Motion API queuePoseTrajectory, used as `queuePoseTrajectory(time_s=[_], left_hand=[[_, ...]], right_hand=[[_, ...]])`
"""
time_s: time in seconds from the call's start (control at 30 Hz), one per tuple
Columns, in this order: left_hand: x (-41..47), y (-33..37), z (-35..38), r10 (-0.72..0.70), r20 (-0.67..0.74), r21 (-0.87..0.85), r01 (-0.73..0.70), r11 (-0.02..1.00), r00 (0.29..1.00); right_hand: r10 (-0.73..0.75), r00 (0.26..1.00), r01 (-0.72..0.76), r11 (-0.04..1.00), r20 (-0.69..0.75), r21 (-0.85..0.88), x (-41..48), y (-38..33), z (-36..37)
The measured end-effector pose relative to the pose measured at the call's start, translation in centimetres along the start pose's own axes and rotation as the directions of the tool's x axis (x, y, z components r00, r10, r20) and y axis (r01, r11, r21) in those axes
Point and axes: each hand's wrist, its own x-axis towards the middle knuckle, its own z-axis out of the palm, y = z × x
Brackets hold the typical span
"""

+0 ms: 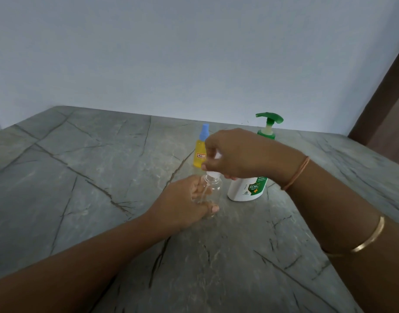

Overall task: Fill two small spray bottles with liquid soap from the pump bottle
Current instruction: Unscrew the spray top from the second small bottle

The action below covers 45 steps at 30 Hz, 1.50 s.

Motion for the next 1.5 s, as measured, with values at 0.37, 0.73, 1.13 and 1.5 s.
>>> queuePoseTrajectory(time_s=[0.37,0.73,1.13,1.5], left_hand=[[0.0,0.0,0.0,-0.017,0.011,-0.009,0.017,1.000,1.000],[0.1,-0.2,0.1,-0.012,0.025,-0.060,0.014,0.998,1.000],[-0.1,-0.4,0.2,0.019,0.019,-0.066,-0.017,0.998,1.000],[-0.2,-0.4,0.0,0.028,0.018,-0.055,-0.027,0.998,0.999]], right_hand=[[-0.011,1.000,0.011,0.996,-0.003,-0.087,0.1,-0.4,0.3],[0.176,0.982,-0.166,0.978,-0.073,0.122,0.2,-0.4,0.4],[0.268,0.902,-0.038,0.832,-0.339,0.554,-3.8,3.7,-1.7],[0.481,0.865,-0.229,0.631,-0.142,0.741,-8.5,9.0,6.2]])
